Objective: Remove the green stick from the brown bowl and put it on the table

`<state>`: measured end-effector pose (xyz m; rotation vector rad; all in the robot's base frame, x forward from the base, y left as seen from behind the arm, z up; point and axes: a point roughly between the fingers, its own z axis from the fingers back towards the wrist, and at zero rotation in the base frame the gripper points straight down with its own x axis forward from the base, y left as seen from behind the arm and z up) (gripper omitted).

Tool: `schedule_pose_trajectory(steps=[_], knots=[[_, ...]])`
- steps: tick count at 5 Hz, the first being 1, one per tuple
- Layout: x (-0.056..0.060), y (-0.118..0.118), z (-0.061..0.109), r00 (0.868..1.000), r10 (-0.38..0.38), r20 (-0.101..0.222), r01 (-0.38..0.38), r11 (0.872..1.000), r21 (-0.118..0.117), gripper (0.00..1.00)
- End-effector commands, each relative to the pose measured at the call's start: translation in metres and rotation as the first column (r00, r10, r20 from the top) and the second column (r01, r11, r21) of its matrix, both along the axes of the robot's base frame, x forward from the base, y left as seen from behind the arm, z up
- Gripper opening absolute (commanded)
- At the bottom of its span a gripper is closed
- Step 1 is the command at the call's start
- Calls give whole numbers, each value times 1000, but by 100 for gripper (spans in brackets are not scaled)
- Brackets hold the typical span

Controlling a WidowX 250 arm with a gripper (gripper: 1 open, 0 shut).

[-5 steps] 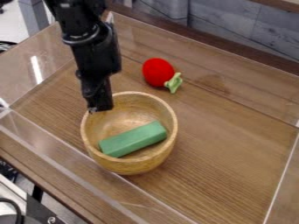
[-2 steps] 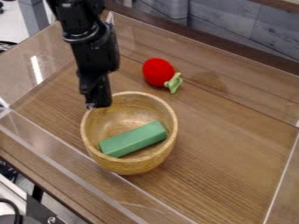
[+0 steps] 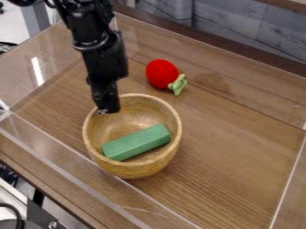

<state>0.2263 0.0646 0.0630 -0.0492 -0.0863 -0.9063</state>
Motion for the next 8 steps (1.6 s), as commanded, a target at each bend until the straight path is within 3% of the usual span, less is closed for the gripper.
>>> schedule_pose_trajectory(steps=[1, 2, 4, 5, 7, 8], knots=[[9, 10, 13, 998, 52, 35, -52, 999, 15, 0], [8, 15, 13, 995, 97, 22, -98, 995, 12, 0], [19, 10, 6, 988, 156, 9, -156, 988, 9, 0], [17, 14, 7, 976, 219, 17, -219, 976, 4, 0], [26, 1, -12, 977, 214, -5, -214, 977, -3, 0], [21, -10, -10, 981, 192, -18, -192, 981, -16, 0]])
